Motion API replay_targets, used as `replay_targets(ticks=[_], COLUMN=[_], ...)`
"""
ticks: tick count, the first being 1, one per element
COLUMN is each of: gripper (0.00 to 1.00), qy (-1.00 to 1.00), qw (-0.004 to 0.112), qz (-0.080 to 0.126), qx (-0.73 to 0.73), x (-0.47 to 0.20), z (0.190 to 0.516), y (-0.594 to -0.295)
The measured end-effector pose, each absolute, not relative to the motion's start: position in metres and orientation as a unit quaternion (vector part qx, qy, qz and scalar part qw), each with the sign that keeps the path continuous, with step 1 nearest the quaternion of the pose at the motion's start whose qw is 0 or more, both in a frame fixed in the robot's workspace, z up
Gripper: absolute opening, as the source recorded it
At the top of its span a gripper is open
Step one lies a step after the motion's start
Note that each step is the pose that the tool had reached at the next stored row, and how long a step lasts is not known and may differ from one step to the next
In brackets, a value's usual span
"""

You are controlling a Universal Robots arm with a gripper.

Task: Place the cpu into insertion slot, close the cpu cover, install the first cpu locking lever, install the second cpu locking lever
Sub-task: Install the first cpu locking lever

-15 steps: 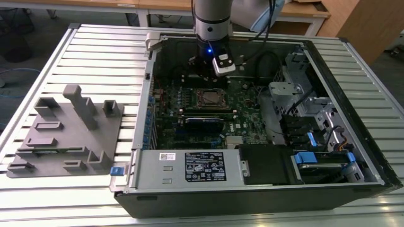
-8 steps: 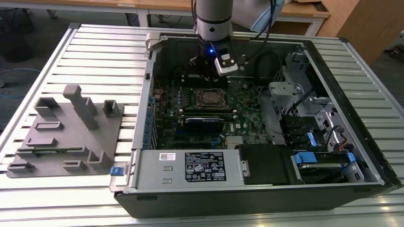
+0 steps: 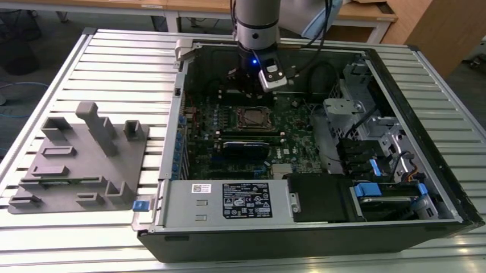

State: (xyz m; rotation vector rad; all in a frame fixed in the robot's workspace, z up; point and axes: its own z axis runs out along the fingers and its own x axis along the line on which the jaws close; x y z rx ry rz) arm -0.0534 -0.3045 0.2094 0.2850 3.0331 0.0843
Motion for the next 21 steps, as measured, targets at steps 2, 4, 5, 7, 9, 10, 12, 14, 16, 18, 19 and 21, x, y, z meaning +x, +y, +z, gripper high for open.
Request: replay_targets(ticks=[2,4,5,7,9,10,12,14,16,18,19,21], gripper=[0.11,0.11,0.11,0.11,0.11,0.11,0.11,0.11,0.11,0.11,0.11,0.11], qy=[0.994,0.994,0.994,0.994,0.994,0.994,0.994,0.994,0.994,0.994,0.994,0.994], qw=[0.047,0.047,0.047,0.047,0.047,0.047,0.047,0.047,0.047,0.047,0.047,0.047], qz=[0.028,0.028,0.028,0.027,0.027,0.027,0.027,0.027,0.027,0.027,0.027,0.027], qx=[0.093,0.093,0.093,0.093,0.093,0.093,0.093,0.093,0.093,0.093,0.093,0.093], x=[-0.054,-0.054,-0.054,-0.055,-0.055,-0.055,-0.055,-0.056,-0.056,-0.056,-0.056,-0.056], z=[0.209,0.209,0.209,0.209,0.209,0.209,0.209,0.209,0.209,0.209,0.209,0.209], y=[-0.306,-0.307,-0.308,-0.311,-0.313,-0.314,-0.317,-0.319,-0.322,-0.325,-0.326,-0.328])
